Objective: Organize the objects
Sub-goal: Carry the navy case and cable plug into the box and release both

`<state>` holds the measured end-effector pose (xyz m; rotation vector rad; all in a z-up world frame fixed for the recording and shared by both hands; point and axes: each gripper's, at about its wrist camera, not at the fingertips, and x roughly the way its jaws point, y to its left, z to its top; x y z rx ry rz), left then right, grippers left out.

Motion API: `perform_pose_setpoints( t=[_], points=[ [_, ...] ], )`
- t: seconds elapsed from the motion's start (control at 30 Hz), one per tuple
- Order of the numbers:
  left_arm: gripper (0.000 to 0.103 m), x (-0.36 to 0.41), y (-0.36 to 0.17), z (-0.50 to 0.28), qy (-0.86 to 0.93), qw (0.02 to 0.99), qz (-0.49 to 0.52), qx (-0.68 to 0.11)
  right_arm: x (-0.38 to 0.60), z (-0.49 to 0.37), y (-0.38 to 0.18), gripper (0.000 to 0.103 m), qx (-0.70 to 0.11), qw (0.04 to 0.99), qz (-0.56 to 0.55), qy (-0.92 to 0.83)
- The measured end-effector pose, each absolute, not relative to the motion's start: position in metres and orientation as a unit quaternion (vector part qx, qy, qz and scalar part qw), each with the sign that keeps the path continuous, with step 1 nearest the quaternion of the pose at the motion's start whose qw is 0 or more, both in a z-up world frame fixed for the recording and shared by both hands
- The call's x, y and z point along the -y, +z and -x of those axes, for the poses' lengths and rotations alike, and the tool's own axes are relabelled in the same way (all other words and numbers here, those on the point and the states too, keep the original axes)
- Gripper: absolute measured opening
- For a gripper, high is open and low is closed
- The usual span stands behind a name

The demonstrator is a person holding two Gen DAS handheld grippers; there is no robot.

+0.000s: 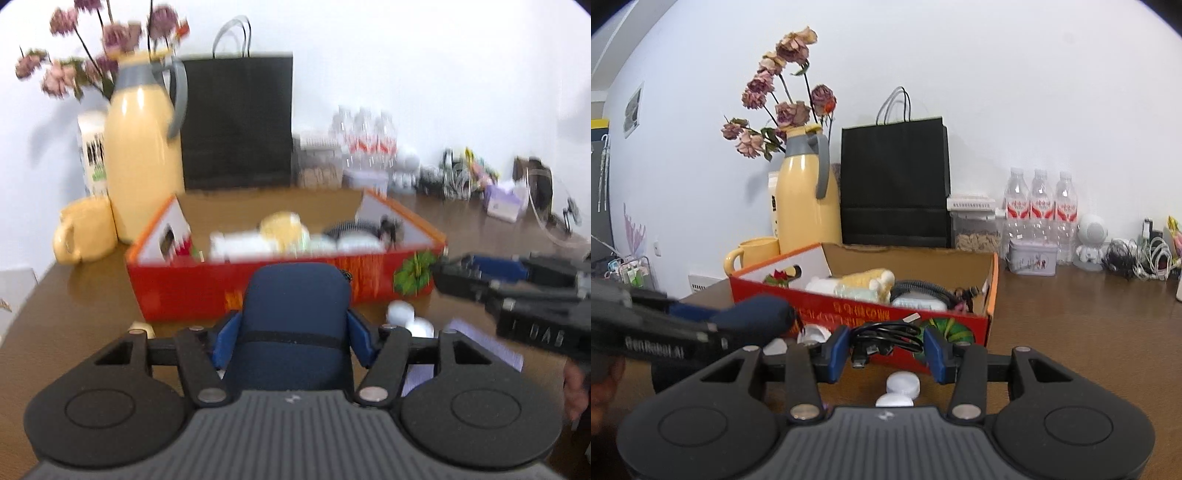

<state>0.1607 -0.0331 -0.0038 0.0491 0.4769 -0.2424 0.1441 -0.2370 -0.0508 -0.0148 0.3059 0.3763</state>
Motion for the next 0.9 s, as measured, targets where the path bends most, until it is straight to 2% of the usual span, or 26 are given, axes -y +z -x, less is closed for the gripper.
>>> perform_pose_setpoints(
  t=[0.33,0.6,0.77,0.8,0.83,0.87,0.9],
  points=[
    [0.062,0.032,0.046,-0.216,-0.071,0.984,-0.002,-0.166,0.216,-0.197,-0.005,0.043,-0.111,0.977,0.032,0.179],
    [0.062,0.036,0.038,-0.276,-0.02,0.99,-0.011,-0.142,0.197,-0.283,-0.01,0.043,-0.14,0.979,0.003,0.145],
    [0.066,0.032,0.02,-0.309,-0.03,0.984,-0.005,-0.178,0.196,-0.306,-0.03,0.045,-0.172,0.974,0.009,0.144],
    [0.069,0.03,0.016,-0.313,-0.029,0.982,-0.004,-0.185,0.196,-0.309,-0.033,0.048,-0.178,0.974,0.01,0.143],
    [0.079,0.028,0.012,-0.314,-0.026,0.983,-0.001,-0.183,0.196,-0.31,-0.036,0.065,-0.181,0.973,0.009,0.141],
    [0.088,0.026,0.012,-0.313,-0.024,0.984,0.002,-0.176,0.196,-0.311,-0.038,0.088,-0.182,0.973,0.009,0.139],
    [0.103,0.025,0.012,-0.311,-0.022,0.986,0.005,-0.167,0.196,-0.309,-0.039,0.098,-0.181,0.974,0.01,0.137]
  ],
)
